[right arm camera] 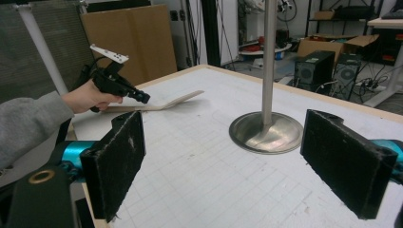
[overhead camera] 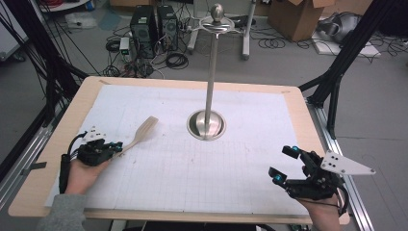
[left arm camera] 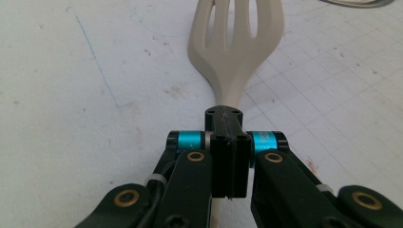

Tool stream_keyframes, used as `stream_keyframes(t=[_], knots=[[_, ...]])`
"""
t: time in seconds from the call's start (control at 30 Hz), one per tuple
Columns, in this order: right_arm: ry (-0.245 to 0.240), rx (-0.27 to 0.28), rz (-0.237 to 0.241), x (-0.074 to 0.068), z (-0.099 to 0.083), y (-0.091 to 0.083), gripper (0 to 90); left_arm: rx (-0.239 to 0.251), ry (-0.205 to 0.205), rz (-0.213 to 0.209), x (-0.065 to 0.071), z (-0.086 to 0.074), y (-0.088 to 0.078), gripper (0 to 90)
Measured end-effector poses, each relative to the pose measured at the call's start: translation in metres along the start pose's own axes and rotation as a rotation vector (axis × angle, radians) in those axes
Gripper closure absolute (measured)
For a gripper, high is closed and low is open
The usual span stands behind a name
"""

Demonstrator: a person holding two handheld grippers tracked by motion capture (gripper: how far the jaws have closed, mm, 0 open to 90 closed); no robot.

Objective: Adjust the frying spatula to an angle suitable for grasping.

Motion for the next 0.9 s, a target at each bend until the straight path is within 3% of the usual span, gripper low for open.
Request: stream_keyframes(t=[0.17,0.27,0.4,0.57,0.63,0.7,0.9], knots=[[0.001,0.005,-0.017,-0.002,-0.002,-0.010,14.1,-0.027,0.011,0.006,-0.002,0.002,0.012,89.8],[0.005,0.007,-0.030,-0.004,-0.003,-0.016,14.1,-0.016,-0.008,0.002,-0.005,0.006,0.016,89.7],[0.001,0.015,-0.045,-0.006,-0.004,-0.024,14.1,-0.042,-0.012,-0.006,-0.005,0.009,0.023,89.8],[0.001,0.015,-0.051,-0.008,-0.005,-0.027,14.1,-0.095,-0.008,-0.020,-0.005,0.009,0.029,89.7],[0.001,0.008,-0.049,-0.009,-0.006,-0.026,14.1,-0.110,0.016,-0.008,-0.005,0.009,0.031,89.7],[-0.001,0.007,-0.047,-0.010,-0.006,-0.025,14.1,-0.130,0.015,0.002,-0.004,0.010,0.034,89.8],[-0.002,-0.001,-0.045,-0.010,-0.007,-0.023,14.1,-0.137,0.017,-0.004,-0.002,0.012,0.041,89.8]])
Point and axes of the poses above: each handheld gripper's, and its own axes: y roughly forward along the jaws, z roughly out of its top, x roughly to its right, the point moved 7 cm from there along y, roughly forward along the jaws, and after that the axes turned 7 degrees about y, right-handed, at the moved point
